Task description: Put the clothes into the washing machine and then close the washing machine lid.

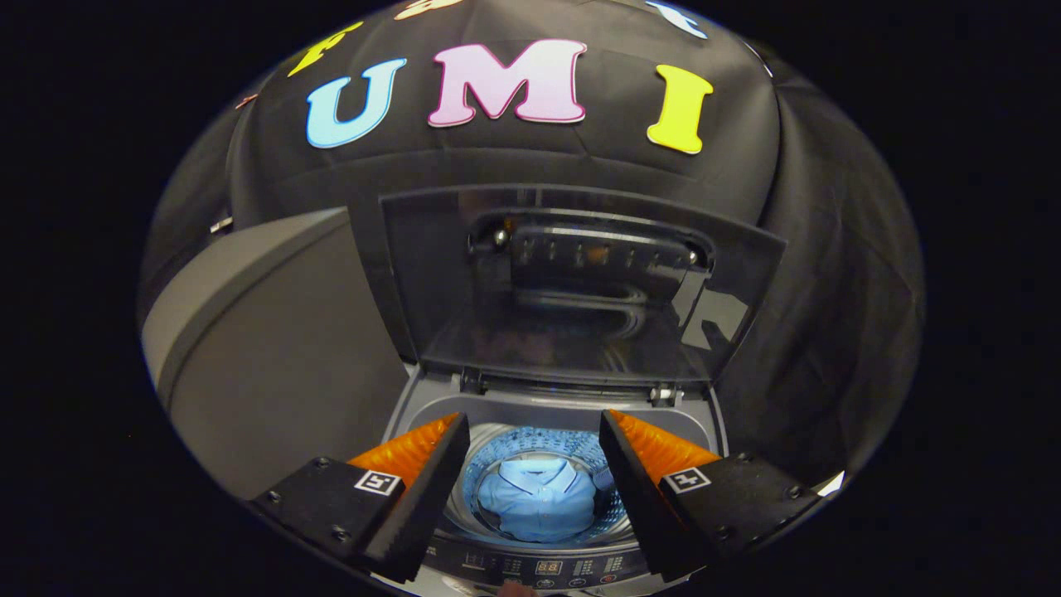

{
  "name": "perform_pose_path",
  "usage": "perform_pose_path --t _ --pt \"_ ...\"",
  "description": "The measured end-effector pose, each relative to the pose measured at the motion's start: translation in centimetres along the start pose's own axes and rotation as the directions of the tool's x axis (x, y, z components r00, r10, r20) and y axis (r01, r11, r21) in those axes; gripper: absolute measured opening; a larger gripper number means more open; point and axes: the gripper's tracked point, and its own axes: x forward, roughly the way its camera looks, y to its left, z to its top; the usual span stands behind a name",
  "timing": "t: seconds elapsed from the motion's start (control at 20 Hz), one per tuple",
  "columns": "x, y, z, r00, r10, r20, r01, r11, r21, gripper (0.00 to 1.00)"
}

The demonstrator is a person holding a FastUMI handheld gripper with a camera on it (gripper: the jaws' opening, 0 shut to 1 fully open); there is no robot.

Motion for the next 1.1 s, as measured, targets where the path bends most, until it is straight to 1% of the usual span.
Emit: perform_pose_path --t 0.2,0.35,0.45,0.5,0.65,0.75,0.9,0.95,1.05,1.1 --pt "-1.6 -0.5 5.0 0.997 -0.022 0.070 0.018 0.998 0.054 0.99" --pt "-1.8 -1.5 9.7 0.991 -0.038 0.126 0.027 0.995 0.092 0.99" --pt "-1.3 -2.3 13.2 0.984 -0.045 0.173 0.027 0.994 0.107 0.98" --pt "-1.0 -3.0 15.2 0.979 -0.060 0.196 0.039 0.993 0.108 0.99" --pt "1.5 -4.5 18.4 0.976 -0.074 0.203 0.048 0.991 0.129 0.99" --pt "4.5 -4.6 18.7 0.985 -0.062 0.162 0.038 0.989 0.145 0.98" --pt "7.9 -4.3 16.7 0.996 -0.032 0.084 0.018 0.987 0.160 0.99" --pt "8.6 -4.2 16.2 0.997 -0.028 0.067 0.018 0.989 0.145 0.99" --pt "8.5 -4.1 15.9 0.997 -0.033 0.076 0.027 0.996 0.082 0.99" --pt "8.2 -4.2 15.5 0.997 -0.033 0.076 0.027 0.997 0.079 1.00"
